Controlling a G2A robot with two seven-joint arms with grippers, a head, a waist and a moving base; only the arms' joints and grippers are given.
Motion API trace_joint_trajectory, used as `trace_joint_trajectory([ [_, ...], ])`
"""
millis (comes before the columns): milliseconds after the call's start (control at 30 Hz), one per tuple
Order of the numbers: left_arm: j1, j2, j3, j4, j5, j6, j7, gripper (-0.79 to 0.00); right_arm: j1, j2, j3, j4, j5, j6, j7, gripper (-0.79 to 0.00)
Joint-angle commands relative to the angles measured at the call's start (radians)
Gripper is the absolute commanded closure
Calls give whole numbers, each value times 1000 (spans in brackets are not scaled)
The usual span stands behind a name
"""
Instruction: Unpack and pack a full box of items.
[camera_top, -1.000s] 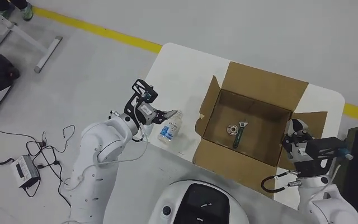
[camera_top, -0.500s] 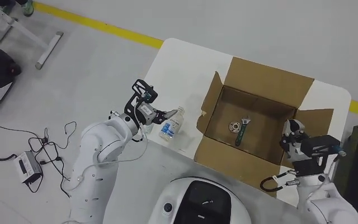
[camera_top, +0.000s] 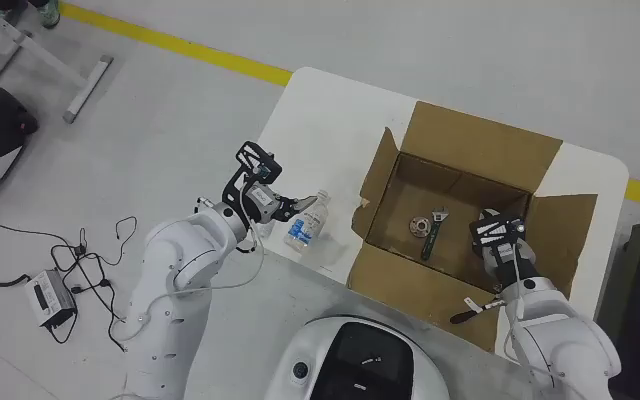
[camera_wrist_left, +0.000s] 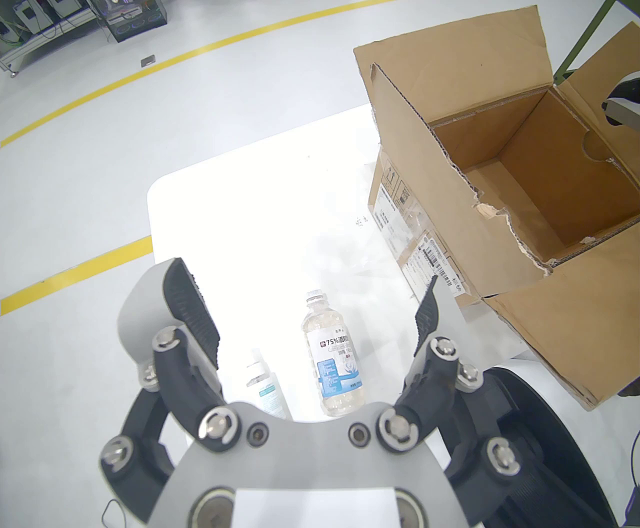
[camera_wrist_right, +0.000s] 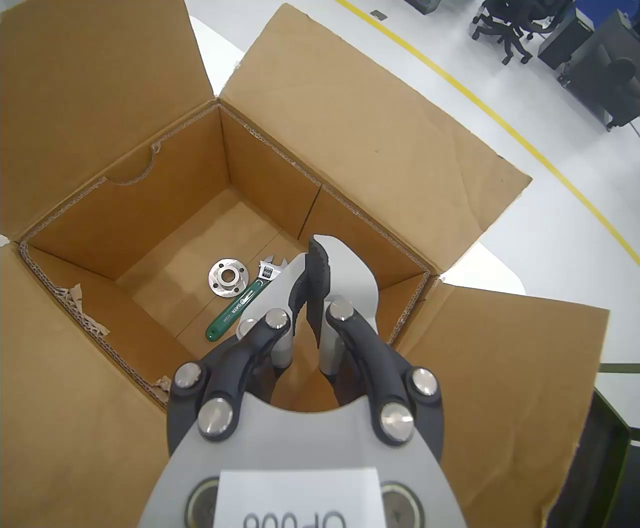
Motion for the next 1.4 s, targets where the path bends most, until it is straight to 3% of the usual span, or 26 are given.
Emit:
trace_joint_trajectory([
  [0,0,0,0,0,0,0,0,-785,0,0,0,0,0,0,0,0],
  [167,0,0,0,0,0,0,0,-785,0,0,-2,4,-3,-4,0,0],
  [267,0,0,0,0,0,0,0,-785,46,3,-38,43,-50,-61,39,0],
  [400,0,0,0,0,0,0,0,-785,186,-5,-109,132,-47,-52,164,0],
  [733,0,0,0,0,0,0,0,-785,580,-35,-334,474,-48,-201,507,0],
  [933,0,0,0,0,0,0,0,-785,685,-57,-413,648,-27,-177,561,0],
  [1167,0,0,0,0,0,0,0,-785,717,-68,-433,720,18,-172,555,0],
  [1200,0,0,0,0,0,0,0,-785,716,-67,-431,718,22,-175,558,-95],
  [1267,0,0,0,0,0,0,0,-785,710,-67,-427,708,26,-178,551,-385],
  [1300,0,0,0,0,0,0,0,-785,710,-67,-427,708,26,-178,551,-686],
  [1367,0,0,0,0,0,0,0,-785,710,-67,-427,708,26,-178,551,-686],
])
